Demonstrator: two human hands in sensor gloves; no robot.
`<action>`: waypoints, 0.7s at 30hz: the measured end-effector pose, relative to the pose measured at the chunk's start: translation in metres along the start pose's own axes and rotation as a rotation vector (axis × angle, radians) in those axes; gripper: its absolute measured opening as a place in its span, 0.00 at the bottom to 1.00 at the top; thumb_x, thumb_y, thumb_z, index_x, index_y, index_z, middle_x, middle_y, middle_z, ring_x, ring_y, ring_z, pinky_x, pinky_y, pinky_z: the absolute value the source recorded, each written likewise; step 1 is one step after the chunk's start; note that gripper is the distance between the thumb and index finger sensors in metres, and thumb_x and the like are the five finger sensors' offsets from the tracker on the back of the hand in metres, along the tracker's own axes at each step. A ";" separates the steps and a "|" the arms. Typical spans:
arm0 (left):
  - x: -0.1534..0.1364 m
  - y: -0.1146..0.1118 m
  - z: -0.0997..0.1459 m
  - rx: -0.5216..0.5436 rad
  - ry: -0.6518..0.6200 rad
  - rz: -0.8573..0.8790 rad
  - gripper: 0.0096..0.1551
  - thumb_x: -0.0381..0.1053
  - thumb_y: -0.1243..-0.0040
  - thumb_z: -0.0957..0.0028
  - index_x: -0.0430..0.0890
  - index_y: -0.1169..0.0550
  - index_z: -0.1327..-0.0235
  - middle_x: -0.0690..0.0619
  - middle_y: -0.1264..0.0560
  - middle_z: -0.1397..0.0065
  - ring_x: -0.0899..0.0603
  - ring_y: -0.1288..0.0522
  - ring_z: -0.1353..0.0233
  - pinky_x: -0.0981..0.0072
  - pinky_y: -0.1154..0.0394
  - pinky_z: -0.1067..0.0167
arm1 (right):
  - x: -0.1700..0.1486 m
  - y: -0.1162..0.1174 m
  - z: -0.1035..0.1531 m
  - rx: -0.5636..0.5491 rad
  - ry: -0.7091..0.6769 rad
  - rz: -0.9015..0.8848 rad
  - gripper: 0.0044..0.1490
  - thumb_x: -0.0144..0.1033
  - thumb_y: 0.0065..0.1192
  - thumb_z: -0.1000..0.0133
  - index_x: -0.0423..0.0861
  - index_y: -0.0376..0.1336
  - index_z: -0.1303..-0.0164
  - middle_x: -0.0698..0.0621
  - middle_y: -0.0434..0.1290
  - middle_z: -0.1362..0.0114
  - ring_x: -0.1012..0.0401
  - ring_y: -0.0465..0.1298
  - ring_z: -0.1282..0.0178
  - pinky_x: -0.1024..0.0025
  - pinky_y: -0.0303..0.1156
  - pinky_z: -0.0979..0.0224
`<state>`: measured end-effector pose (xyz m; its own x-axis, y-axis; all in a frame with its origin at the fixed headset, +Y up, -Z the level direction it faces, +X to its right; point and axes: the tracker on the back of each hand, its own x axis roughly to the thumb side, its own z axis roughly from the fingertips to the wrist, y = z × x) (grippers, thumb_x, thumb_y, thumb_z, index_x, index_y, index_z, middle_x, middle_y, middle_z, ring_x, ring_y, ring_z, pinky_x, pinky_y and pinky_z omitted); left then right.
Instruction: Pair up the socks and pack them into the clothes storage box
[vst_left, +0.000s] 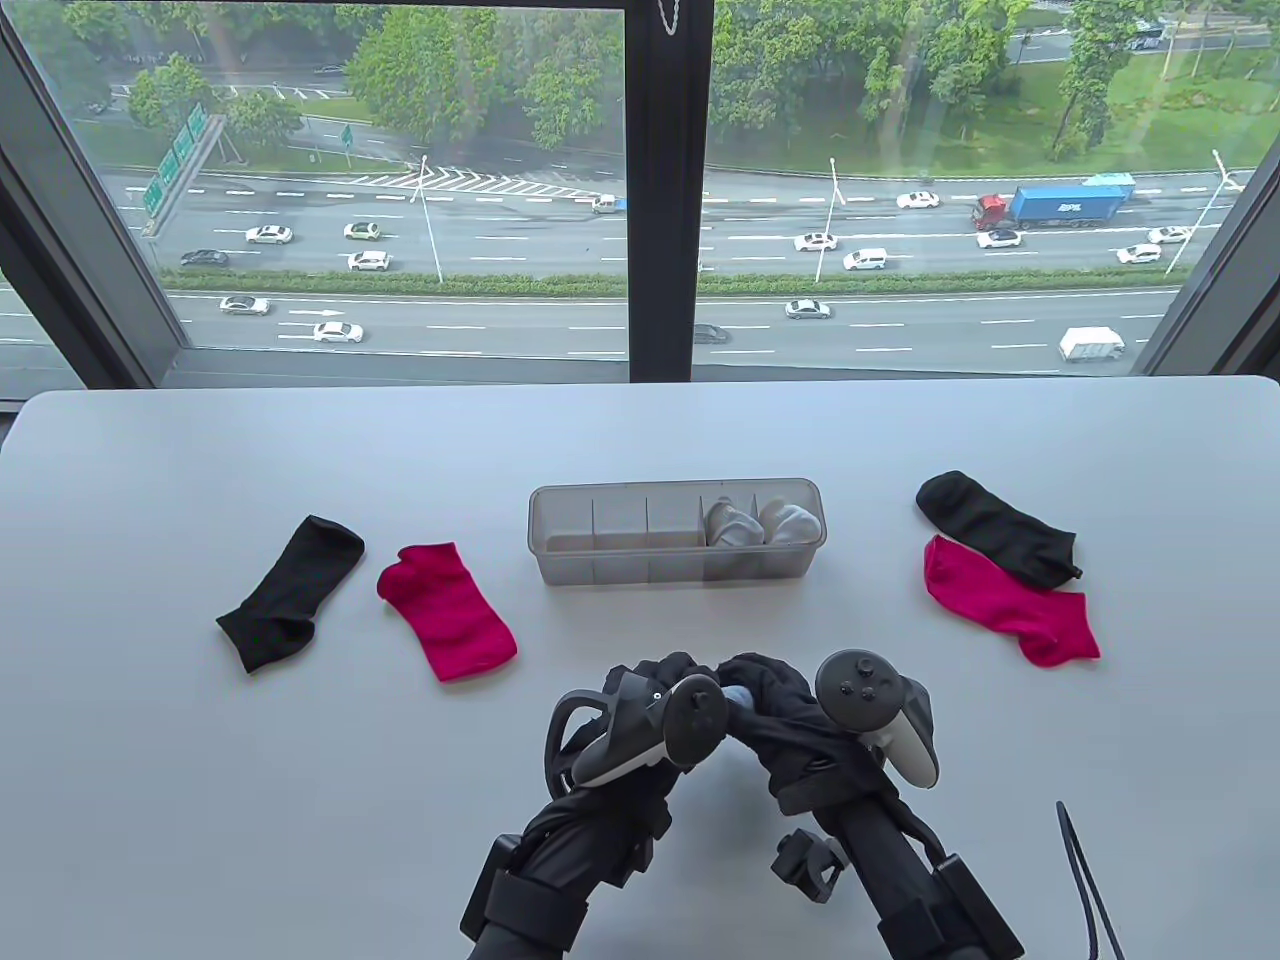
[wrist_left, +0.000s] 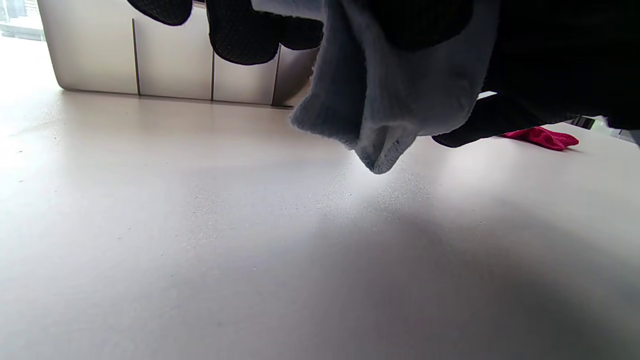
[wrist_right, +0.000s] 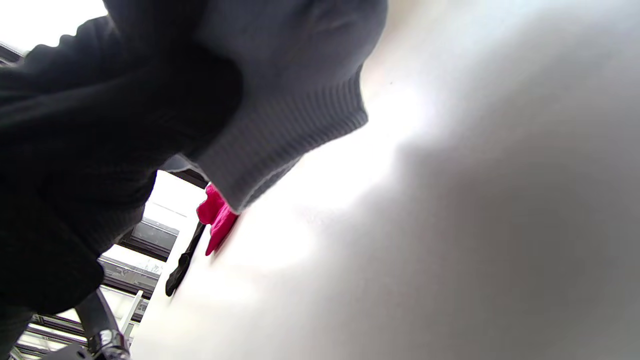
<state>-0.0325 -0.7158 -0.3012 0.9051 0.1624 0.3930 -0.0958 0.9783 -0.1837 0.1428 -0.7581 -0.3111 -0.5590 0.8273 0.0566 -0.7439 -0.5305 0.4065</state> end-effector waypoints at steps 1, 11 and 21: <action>0.001 -0.001 0.000 -0.019 -0.016 0.001 0.31 0.53 0.50 0.37 0.40 0.36 0.26 0.38 0.37 0.17 0.31 0.32 0.21 0.29 0.39 0.25 | 0.000 -0.001 0.001 -0.019 0.000 0.020 0.36 0.52 0.51 0.36 0.46 0.54 0.22 0.39 0.48 0.12 0.39 0.39 0.13 0.33 0.39 0.18; 0.004 -0.007 -0.004 -0.131 0.043 -0.067 0.28 0.59 0.45 0.43 0.40 0.30 0.42 0.41 0.27 0.35 0.37 0.23 0.37 0.32 0.34 0.27 | -0.003 0.004 0.001 0.017 0.003 -0.018 0.34 0.54 0.45 0.35 0.45 0.59 0.24 0.39 0.46 0.11 0.39 0.37 0.14 0.32 0.38 0.18; 0.004 0.001 0.000 0.008 0.014 -0.027 0.34 0.56 0.43 0.41 0.42 0.36 0.28 0.40 0.31 0.28 0.35 0.25 0.32 0.31 0.37 0.25 | -0.004 0.003 0.001 -0.002 0.026 -0.081 0.36 0.54 0.46 0.35 0.42 0.57 0.25 0.38 0.46 0.12 0.39 0.38 0.14 0.33 0.40 0.18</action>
<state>-0.0289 -0.7144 -0.2996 0.9133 0.1342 0.3846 -0.0747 0.9833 -0.1657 0.1432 -0.7632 -0.3087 -0.5061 0.8625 0.0000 -0.7880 -0.4623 0.4067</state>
